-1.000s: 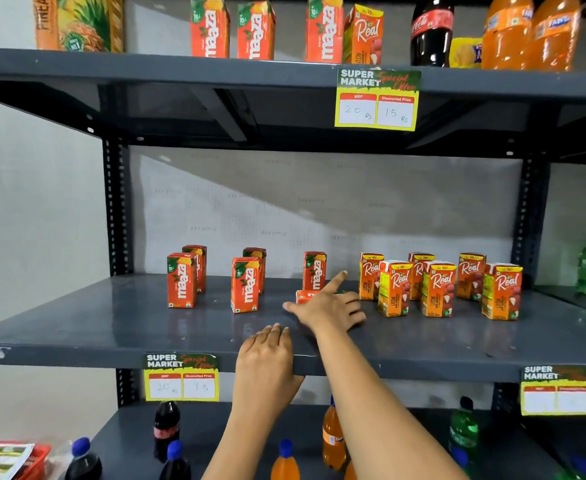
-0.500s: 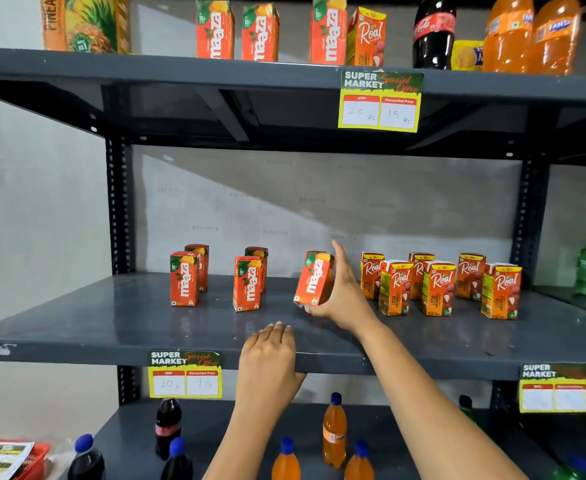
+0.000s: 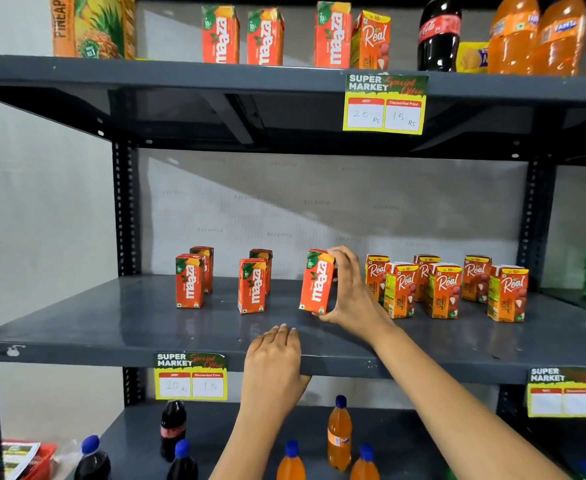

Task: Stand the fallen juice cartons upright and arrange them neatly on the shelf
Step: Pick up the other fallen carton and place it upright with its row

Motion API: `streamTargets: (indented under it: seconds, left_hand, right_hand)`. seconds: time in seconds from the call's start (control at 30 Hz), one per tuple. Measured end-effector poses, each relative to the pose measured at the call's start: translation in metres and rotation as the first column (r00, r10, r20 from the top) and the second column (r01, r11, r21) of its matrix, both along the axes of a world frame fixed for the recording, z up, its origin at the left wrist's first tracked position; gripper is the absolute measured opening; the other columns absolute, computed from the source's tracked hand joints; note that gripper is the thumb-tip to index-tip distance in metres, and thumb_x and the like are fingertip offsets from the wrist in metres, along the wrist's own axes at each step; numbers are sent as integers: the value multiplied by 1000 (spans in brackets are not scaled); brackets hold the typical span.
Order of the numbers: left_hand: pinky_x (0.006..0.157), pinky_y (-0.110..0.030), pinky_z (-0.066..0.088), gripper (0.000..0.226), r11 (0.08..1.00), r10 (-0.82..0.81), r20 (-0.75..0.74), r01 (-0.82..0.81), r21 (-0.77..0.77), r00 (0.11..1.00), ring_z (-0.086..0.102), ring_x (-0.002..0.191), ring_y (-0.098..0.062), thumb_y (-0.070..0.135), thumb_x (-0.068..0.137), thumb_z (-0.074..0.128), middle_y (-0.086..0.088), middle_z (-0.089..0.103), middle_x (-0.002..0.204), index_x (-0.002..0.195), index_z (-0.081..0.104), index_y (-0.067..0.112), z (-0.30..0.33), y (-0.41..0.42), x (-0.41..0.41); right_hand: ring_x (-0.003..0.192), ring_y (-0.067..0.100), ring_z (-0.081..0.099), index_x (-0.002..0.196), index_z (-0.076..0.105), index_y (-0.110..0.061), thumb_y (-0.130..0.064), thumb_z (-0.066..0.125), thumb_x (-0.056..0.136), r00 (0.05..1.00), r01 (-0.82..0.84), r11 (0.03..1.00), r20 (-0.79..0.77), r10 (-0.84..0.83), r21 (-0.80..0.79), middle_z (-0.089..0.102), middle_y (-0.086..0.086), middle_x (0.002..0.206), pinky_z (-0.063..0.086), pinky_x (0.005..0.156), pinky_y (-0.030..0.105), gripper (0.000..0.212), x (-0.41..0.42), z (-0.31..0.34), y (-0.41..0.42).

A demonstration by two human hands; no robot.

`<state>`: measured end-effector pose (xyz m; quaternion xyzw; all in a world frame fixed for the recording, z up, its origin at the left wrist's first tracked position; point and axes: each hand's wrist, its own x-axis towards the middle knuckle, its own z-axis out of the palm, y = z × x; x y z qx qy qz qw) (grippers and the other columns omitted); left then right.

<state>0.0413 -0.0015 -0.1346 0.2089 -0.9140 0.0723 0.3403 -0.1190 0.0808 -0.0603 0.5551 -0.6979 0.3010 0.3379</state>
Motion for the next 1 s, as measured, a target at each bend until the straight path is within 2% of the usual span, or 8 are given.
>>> streamTargets:
  seconds: [0.07, 0.17, 0.23, 0.37, 0.53, 0.67, 0.83, 1.0]
  left_hand:
    - [86, -37, 54, 56, 1000, -17, 0, 17, 9, 1000, 69, 97, -24, 37, 56, 84, -11, 73, 106, 102, 72, 8, 1, 1, 0]
    - [80, -38, 56, 57, 999, -41, -15, 41, 3, 999, 71, 91, -24, 35, 49, 88, -11, 75, 100, 97, 74, 7, -2, 3, 2]
    - [78, -38, 57, 58, 998, -56, -16, 56, 3, 998, 72, 87, -25, 34, 45, 90, -11, 75, 97, 94, 75, 6, -5, 8, 2]
    - [76, -37, 58, 61, 995, -102, -16, 102, -1, 995, 73, 85, -23, 34, 38, 92, -10, 76, 94, 91, 76, 7, -4, 21, 0]
    - [75, -37, 58, 63, 996, -89, -11, 89, -1, 996, 73, 83, -23, 36, 36, 93, -10, 76, 93, 90, 76, 7, -6, 20, 11]
    - [76, -38, 58, 65, 998, -65, -21, 65, 1, 998, 73, 84, -24, 35, 36, 93, -10, 76, 94, 91, 76, 7, -10, 16, 19]
    - [85, -36, 54, 64, 1000, -26, -35, 26, 11, 999, 70, 95, -21, 39, 48, 90, -8, 74, 105, 103, 73, 11, -13, 7, 24]
    - [112, -31, 27, 64, 1000, -5, 3, 5, 11, 1000, 41, 133, -15, 46, 84, 60, 0, 45, 145, 139, 43, 20, -14, 4, 22]
  right_hand:
    - [118, 17, 45, 142, 18, -14, -30, 87, 65, 1000, 16, 999, 6, -16, 34, 17, 9, 148, 52, 83, 27, 104, -3, 1, 1]
    - [98, 23, 62, 143, 6, -21, -34, 83, 69, 996, 93, 978, -1, -95, 184, 16, 6, 145, 58, 71, 28, 108, -12, 2, 3]
    - [84, 26, 66, 143, -1, -27, -30, 81, 72, 980, 198, 940, -23, -200, 278, 14, 8, 145, 57, 66, 30, 109, -24, 0, 6]
    - [78, 30, 66, 141, -15, -38, -16, 78, 75, 937, 343, 858, -74, -341, 383, 15, 15, 146, 58, 65, 40, 116, -48, -5, 15]
    - [80, 24, 66, 135, -29, -47, -3, 74, 74, 952, 298, 842, -74, -298, 450, 17, 17, 149, 59, 64, 35, 127, -47, -10, 10]
    - [81, 18, 62, 135, -28, -48, 0, 71, 75, 957, 239, 860, 42, -288, 450, 17, 11, 149, 57, 73, 32, 126, -42, -12, 13]
    - [115, 18, 57, 136, -16, -52, -5, 68, 82, 923, 114, 895, 288, -256, 432, 26, 10, 152, 50, 92, 33, 110, -31, -14, 19]
    - [113, 14, 56, 140, -22, -46, -4, 62, 88, 878, 42, 911, 420, -229, 410, 32, 13, 150, 49, 89, 26, 107, -19, -13, 19]
